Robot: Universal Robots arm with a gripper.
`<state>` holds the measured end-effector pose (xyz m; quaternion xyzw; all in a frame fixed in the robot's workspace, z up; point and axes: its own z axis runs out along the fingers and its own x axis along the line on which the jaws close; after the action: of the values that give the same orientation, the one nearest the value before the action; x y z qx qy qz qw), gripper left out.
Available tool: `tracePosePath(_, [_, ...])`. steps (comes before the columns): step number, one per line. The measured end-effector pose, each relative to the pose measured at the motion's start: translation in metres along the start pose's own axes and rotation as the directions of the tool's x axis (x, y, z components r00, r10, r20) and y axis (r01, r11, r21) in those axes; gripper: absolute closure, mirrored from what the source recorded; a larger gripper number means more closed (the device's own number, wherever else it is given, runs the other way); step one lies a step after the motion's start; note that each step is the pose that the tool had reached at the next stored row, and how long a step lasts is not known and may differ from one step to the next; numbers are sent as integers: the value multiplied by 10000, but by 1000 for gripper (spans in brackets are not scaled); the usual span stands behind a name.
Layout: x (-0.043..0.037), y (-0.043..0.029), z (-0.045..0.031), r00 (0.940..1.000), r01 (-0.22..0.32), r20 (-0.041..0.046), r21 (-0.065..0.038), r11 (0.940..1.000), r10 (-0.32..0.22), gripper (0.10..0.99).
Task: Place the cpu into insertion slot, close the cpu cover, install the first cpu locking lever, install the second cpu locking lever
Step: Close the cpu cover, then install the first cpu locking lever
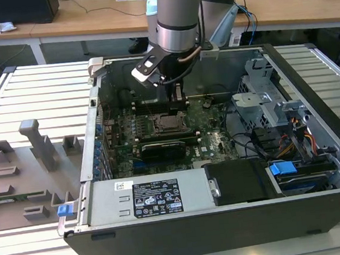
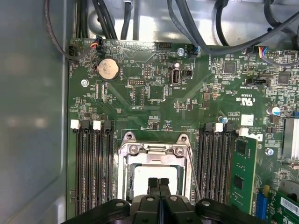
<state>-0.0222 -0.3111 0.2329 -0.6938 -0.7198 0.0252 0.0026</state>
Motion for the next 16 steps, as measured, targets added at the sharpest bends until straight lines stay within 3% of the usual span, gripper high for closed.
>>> tracePosePath(16, [-1,-1,-33,10000,0,0,0,10000,0,980])
